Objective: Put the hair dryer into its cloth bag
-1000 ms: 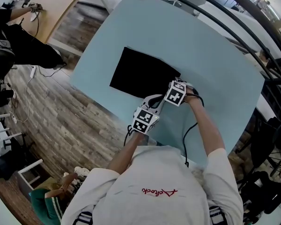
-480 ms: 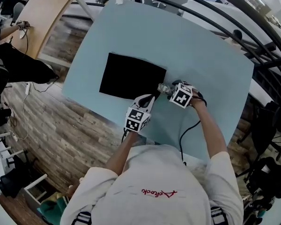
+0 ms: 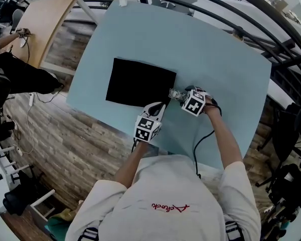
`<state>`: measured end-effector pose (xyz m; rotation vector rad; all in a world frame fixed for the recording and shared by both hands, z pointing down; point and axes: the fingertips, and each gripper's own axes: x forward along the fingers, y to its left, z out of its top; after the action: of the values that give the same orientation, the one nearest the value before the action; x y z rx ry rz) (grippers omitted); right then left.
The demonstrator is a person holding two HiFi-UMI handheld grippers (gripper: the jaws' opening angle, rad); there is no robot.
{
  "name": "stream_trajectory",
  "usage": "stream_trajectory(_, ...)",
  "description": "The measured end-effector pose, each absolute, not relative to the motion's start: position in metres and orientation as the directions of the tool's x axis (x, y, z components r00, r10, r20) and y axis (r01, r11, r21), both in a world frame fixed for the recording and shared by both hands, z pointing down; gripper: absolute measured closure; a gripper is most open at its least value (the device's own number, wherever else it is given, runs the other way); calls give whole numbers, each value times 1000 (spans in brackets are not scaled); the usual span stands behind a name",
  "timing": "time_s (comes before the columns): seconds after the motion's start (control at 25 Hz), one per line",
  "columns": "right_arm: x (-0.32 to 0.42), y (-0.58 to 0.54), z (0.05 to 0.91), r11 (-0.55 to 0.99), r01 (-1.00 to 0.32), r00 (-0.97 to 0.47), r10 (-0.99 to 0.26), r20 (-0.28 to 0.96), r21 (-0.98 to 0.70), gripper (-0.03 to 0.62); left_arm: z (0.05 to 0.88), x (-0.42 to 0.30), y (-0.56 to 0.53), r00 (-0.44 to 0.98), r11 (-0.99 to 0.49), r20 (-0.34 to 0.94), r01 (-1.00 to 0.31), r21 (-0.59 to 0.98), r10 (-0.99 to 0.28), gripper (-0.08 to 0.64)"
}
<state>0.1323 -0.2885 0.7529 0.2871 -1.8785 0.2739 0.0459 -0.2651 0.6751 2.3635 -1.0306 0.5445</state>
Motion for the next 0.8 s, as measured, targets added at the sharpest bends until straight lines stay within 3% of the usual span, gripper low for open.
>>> stream_trajectory(0.24, 128, -284, 766, 956, -287, -254, -12, 967, -64, 319, 676, 47, -266, 636, -586, 535, -757, 290, -557, 545)
stream_trajectory(0.52, 124, -280, 757, 948, -299, -285, 24, 958, -113, 341, 675, 43, -263, 640, -588, 530, -754, 294, -556, 545)
stream_trajectory(0.8, 111, -295, 729, 965, -252, -305, -13, 952, -67, 345, 669, 44, -261, 652, -592, 515, -746, 306, -557, 545)
